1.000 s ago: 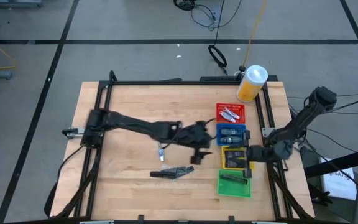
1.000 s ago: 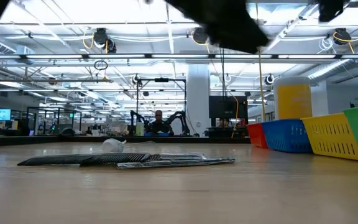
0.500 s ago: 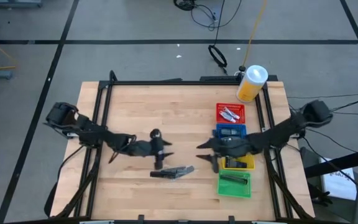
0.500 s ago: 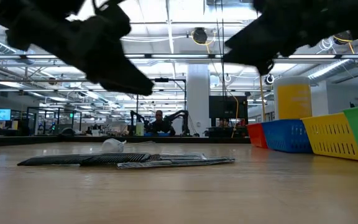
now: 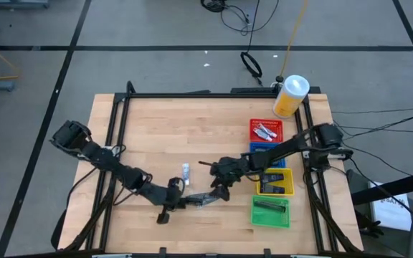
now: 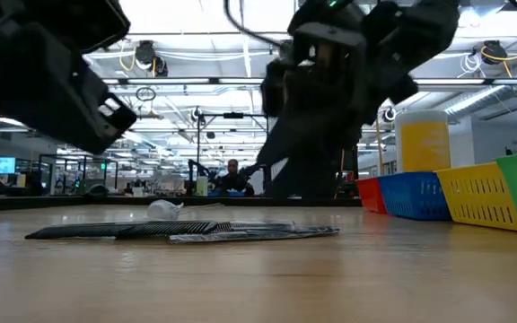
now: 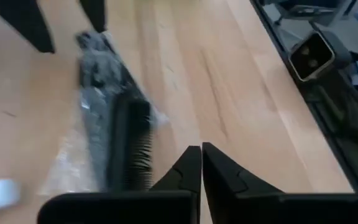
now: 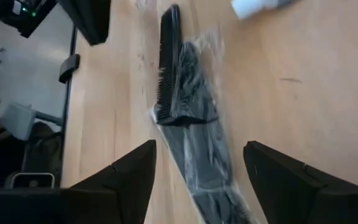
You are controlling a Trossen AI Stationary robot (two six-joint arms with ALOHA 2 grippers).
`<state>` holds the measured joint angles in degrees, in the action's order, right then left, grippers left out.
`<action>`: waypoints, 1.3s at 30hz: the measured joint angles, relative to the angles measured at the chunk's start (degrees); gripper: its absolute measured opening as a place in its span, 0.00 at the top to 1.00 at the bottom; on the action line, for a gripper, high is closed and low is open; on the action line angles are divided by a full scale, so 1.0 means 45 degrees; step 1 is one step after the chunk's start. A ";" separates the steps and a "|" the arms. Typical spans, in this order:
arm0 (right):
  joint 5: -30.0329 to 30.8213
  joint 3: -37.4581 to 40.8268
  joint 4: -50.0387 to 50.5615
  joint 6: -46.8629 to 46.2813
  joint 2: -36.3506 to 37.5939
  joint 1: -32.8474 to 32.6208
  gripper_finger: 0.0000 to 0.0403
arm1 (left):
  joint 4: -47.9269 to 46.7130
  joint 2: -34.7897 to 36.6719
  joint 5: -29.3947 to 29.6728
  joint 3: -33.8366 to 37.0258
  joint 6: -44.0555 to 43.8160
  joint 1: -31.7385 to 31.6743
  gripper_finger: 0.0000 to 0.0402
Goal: Pick & Place Travel size toiletries
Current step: Put the black comb into the green bin
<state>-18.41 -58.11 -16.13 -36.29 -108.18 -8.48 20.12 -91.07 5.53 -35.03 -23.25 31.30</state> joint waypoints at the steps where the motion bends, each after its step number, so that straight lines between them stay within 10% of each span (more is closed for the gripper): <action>1: -0.0223 -0.0183 -0.0030 -0.0090 -0.0257 0.0049 0.41 | 0.0131 -0.0221 -0.0011 -0.0005 -0.0169 0.0053 0.99; 31: -0.1171 -0.0778 0.0924 0.0533 -0.1186 0.0125 0.50 | 0.1916 -0.4915 0.1197 -0.2268 -0.0212 -0.2768 0.99; 39: -0.0223 -0.0762 0.1022 0.0897 -0.1196 0.0110 0.78 | 0.2191 -0.4928 0.1324 -0.2249 0.0026 -0.2750 0.99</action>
<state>-19.42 -61.54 -11.53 -32.25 -113.56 -7.99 29.98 -113.25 11.49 -45.15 -23.14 18.93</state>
